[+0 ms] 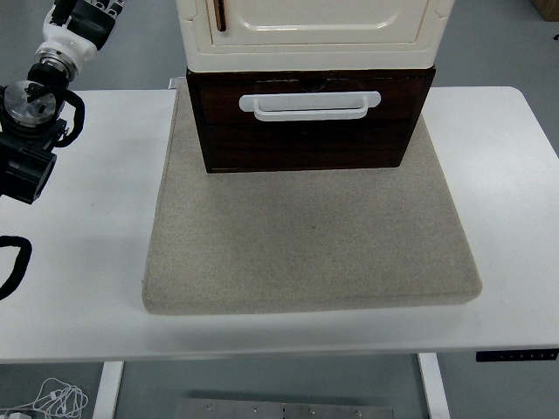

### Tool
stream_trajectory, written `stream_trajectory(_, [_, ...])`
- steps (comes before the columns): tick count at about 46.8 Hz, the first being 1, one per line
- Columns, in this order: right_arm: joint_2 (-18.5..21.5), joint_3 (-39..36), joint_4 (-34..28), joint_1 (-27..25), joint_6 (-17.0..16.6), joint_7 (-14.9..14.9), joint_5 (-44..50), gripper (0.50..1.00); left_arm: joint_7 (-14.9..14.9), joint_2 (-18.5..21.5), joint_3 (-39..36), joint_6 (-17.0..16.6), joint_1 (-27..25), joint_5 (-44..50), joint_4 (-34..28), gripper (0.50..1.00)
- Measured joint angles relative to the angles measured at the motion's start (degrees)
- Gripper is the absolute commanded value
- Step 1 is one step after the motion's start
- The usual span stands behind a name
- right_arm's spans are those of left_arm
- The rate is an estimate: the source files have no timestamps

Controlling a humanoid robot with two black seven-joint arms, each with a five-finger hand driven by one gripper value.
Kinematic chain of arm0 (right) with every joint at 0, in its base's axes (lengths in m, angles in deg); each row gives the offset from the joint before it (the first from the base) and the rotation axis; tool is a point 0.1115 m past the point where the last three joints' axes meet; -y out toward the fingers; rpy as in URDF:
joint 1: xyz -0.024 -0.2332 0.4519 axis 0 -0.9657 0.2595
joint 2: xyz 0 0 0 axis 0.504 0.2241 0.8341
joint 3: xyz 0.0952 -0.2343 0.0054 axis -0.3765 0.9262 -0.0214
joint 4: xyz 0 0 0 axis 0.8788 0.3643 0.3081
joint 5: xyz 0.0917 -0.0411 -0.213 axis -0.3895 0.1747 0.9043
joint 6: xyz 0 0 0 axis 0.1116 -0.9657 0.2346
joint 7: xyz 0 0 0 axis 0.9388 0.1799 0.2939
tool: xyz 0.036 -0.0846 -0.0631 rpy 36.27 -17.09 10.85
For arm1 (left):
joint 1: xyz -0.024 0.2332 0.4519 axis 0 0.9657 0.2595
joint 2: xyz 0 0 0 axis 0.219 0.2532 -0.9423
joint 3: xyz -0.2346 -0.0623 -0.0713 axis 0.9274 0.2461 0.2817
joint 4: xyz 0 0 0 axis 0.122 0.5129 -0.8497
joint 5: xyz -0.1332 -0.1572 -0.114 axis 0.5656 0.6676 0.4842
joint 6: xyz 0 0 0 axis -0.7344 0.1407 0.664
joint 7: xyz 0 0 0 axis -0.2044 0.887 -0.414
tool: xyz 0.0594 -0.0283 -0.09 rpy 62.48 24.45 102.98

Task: Open the drawer under the combination cabinet

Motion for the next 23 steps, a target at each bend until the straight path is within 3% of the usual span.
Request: stream_trajectory(23, [0.0, 0.0, 0.0, 0.0, 0.0, 0.0, 0.0, 0.926, -0.2, 4.9, -0.3, 0.7, -3.3, -1.1, -0.5, 1.000])
